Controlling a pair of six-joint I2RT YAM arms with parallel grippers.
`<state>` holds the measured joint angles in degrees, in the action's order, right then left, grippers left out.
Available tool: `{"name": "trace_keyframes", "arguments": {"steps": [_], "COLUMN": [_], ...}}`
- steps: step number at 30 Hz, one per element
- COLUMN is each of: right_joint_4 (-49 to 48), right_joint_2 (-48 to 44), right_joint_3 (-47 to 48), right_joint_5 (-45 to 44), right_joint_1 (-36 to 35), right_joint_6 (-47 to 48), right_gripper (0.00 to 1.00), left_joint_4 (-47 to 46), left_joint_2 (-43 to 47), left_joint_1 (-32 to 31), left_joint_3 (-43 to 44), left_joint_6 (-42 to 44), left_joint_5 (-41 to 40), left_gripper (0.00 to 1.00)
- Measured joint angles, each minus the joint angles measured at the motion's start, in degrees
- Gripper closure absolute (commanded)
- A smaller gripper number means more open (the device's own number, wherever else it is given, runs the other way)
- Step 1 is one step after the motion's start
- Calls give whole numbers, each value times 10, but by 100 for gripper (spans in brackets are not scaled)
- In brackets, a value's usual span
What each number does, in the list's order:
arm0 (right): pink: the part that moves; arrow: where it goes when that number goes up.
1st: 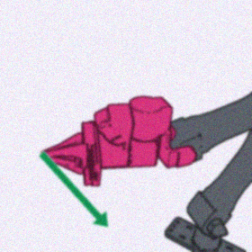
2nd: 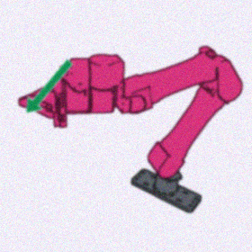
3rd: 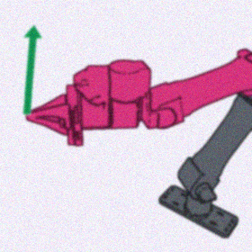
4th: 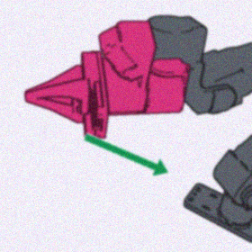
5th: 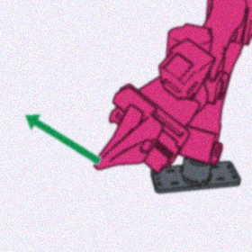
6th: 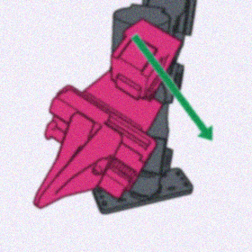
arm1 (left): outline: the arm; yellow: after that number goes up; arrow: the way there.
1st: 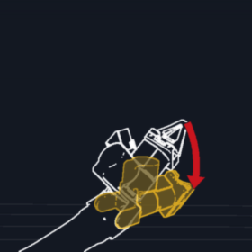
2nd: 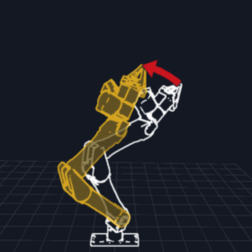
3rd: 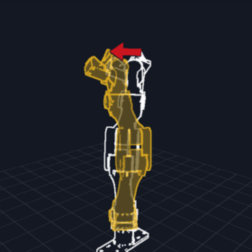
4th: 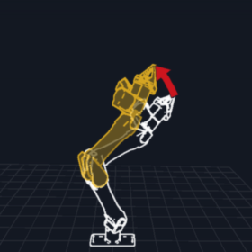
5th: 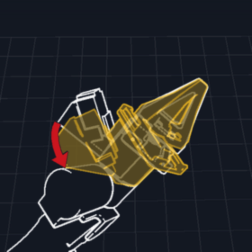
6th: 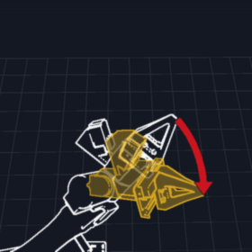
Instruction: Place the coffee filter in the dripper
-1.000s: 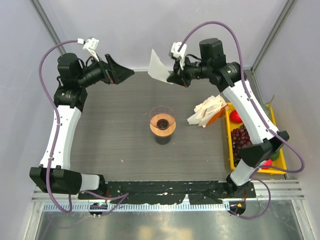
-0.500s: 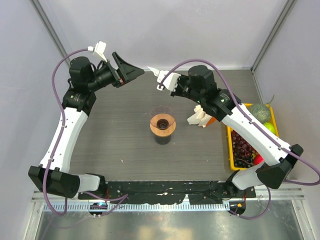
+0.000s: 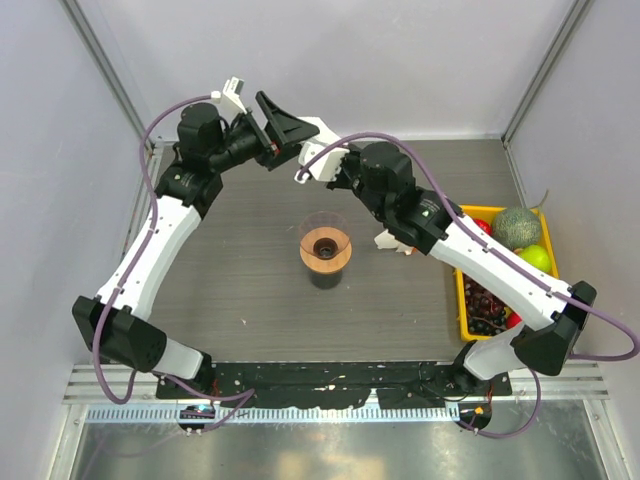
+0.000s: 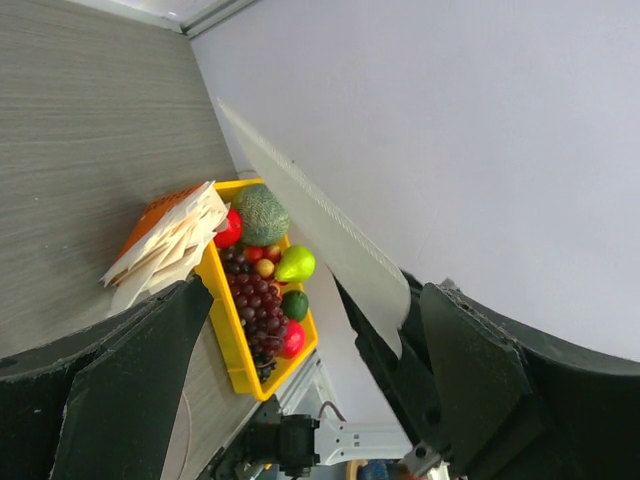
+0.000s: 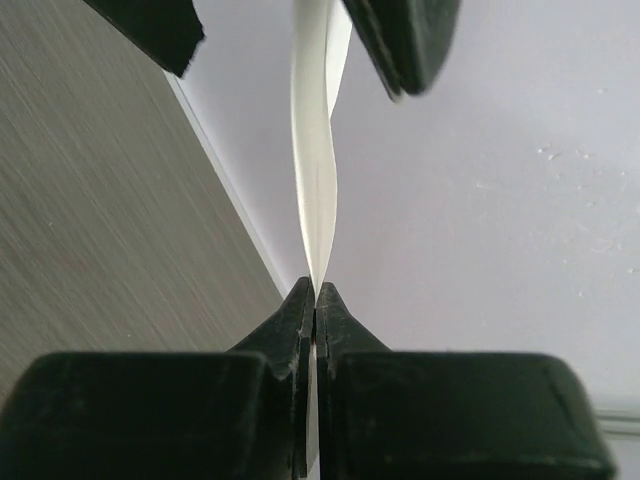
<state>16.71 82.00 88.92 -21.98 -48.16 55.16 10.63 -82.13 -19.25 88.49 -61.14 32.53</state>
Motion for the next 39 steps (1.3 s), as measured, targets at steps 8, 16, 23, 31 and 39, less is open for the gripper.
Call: {"name": "trace_keyframes", "arguments": {"steps": [8,16,23,31,39], "right_joint_4": [-40,-36,77,123,154], "right_joint_2": [0,0,7,9,20], "right_joint_3": [-42,-36,74,93,118], "right_joint_5": [-27,-26,47,113,129], "right_joint_1": [-24,-20,38,43,43], "right_joint_6": [44,19,-123,-202,-238], "right_gripper": [95,95,95,95,95], "left_joint_4": [-32,-80,-81,-38,7], "left_joint_2": [-23,-17,51,81,77], "left_joint_1": [-10,2,67,12,-43], "left_joint_3": [0,-9,-49,-30,-21], "left_joint_6": [-33,-32,21,83,108], "left_joint_5": [-1,12,-16,-59,-109], "left_gripper": [45,1,1,1,1]}}
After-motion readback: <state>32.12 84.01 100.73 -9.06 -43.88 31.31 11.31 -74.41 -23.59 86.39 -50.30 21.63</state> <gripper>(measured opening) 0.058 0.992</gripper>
